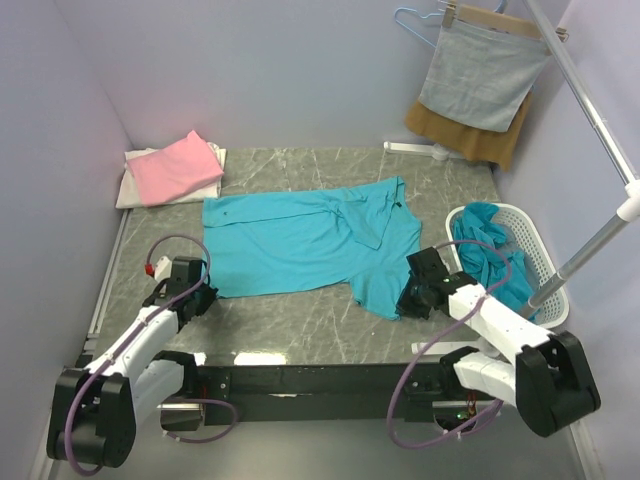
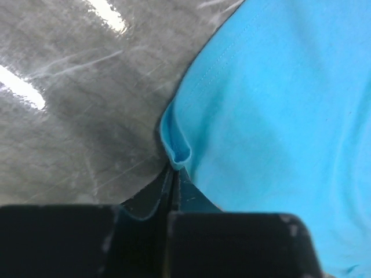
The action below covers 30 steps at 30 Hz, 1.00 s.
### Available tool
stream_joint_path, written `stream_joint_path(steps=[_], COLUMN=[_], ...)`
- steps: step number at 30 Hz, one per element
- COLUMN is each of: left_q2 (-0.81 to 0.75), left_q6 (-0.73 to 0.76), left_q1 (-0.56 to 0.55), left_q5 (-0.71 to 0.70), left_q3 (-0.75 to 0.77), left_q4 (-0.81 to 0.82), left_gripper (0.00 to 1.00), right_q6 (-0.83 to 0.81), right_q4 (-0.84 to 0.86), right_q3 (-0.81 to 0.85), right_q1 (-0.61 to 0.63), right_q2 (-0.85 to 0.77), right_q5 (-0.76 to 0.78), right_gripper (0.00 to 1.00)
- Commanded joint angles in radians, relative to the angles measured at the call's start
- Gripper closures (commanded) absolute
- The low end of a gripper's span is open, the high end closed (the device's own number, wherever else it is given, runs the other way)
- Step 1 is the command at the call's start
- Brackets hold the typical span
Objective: Fold and stack the t-shirts
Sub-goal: Grap the side of the flattened tshirt closest away from the robot with both arms, then fold the other side of the tshirt into a rectangle
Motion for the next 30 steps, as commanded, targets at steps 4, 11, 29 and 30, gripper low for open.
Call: stream_joint_path(steps=[4,11,29,30], left_q2=[-0.070,-0.067,0.267,0.288], left_q6=[0.039,0.090,0.212,0.223], left_q1=[-0.006,-0.005,0.002,0.004], left_q5=[-0.019,-0.058,-0.073,-0.071], left_q3=[0.092,0.187,0.368,0.391], left_q4=[-0.115,-0.127,0.080,0.092], left_gripper=[0.99,0.99,0.99,0.99], right_q6=[-0.033,-0.124,-0.274,-0.279], right_q4=[-0.095,-0.075,0.045,0.046], right_q3=[0.104,0.208,0.549,0.566], right_q1=[0.006,0.005,-0.075,-0.086], right_q2=[-0.183,-0.155,0.245,0.268], right_q5=[0.104,0.137,0.151,0.139], right_gripper=[1.00,1.00,1.00,1.00])
